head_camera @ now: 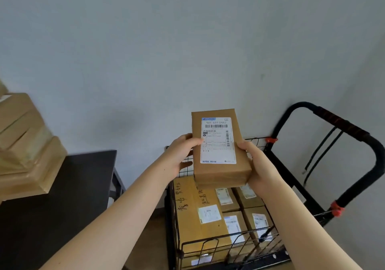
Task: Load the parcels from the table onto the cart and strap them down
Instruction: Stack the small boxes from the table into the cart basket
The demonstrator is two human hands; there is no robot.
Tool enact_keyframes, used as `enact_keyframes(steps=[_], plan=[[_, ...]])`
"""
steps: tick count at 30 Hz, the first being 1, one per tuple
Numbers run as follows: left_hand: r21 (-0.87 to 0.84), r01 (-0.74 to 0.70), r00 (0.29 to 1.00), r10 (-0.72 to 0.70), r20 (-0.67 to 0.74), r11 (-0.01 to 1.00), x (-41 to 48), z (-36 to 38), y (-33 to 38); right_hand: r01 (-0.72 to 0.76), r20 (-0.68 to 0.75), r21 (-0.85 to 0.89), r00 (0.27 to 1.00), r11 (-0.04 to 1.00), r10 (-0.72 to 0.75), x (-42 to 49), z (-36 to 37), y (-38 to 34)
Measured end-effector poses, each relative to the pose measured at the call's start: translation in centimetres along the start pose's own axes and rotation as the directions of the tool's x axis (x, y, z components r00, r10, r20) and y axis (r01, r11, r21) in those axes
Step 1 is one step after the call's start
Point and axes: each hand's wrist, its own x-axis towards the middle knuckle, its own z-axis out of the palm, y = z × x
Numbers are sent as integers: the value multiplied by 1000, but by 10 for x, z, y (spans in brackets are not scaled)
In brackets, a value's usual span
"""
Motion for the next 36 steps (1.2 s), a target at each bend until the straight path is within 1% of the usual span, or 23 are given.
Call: enact_keyframes(steps=[5,7,10,14,20,23,27,32,36], plan=[[193,46,996,-61,70,980,56,19,-7,-68,-75,30,995,997,71,44,-31,5],[242,66,992,-90,88,968,81,26,-9,-84,-99,40,991,996,87,60,-40,4],[282,89,986,-125,111,955,118,40,-13,-100,-135,11,986,995,101,89,-56,1],[285,134,974,-179,137,949,162,60,-28,-110,-185,-67,978,992,96,131,-78,7],[267,229,959,-264,102,936,218,84,-61,-175,-151,-193,978,965,147,184,-105,26],[213,277,956,-292,41,937,244,100,-77,-182,-98,-264,982,947,162,216,-121,32],[173,336,942,-331,-56,926,278,121,-109,-231,-43,-333,972,914,230,262,-145,49],[80,448,888,-434,-152,890,329,135,-171,-311,-4,-395,942,864,337,329,-182,95],[50,505,855,-491,-166,862,361,138,-227,-407,-4,-412,896,816,445,378,-200,145]])
